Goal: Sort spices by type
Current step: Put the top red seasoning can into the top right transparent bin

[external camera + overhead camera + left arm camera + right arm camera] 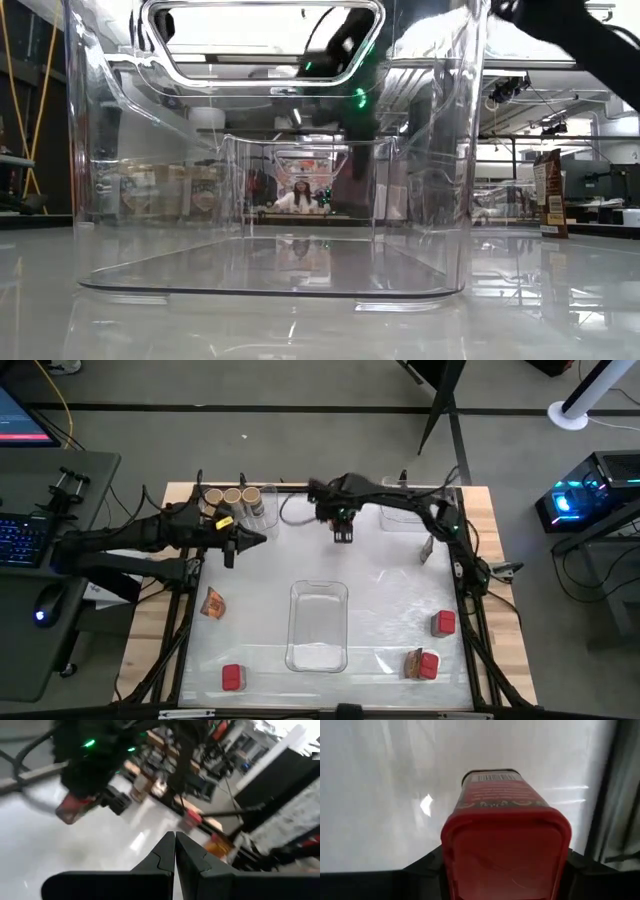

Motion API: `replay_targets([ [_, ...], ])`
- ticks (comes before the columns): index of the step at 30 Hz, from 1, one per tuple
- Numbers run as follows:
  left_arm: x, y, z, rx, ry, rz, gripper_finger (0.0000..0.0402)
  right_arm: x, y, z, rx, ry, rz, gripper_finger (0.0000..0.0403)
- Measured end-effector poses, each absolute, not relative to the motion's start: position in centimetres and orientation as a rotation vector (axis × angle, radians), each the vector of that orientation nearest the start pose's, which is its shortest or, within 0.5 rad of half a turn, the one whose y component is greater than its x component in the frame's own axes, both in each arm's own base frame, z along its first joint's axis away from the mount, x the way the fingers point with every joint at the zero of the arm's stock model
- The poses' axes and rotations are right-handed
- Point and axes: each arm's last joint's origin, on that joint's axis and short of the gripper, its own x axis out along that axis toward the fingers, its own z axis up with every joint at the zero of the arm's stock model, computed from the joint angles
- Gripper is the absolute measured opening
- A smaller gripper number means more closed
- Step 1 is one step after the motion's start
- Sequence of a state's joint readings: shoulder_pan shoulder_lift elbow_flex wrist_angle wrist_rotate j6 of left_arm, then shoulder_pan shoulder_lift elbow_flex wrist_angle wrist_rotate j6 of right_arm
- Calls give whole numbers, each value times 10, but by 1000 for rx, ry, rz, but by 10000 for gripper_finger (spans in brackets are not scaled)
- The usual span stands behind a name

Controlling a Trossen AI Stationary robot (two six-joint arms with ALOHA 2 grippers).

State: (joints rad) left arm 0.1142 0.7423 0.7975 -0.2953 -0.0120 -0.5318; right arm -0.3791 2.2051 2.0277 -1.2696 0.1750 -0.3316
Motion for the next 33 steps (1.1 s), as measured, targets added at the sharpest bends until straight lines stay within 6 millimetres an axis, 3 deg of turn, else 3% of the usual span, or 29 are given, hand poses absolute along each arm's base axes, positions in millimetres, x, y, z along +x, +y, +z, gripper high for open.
replay_targets([
  [4,164,24,334,-496,166,234,0,381,-174,289,36,1363,-366,199],
  [8,173,29,335,-457,129,252,0,341,-178,340,131,1237,-543,199],
  [13,195,40,331,-467,96,283,0,275,-183,364,270,1203,-799,199],
  [18,220,48,317,-469,116,301,2,208,-185,352,500,1168,-1085,199],
  [24,238,65,304,-475,126,357,8,147,-212,312,774,1110,-1354,199],
  [27,241,75,302,-501,101,389,10,131,-222,284,888,1142,-1334,199],
  [33,236,88,313,-565,20,434,10,137,-232,270,884,1138,-1333,199],
])
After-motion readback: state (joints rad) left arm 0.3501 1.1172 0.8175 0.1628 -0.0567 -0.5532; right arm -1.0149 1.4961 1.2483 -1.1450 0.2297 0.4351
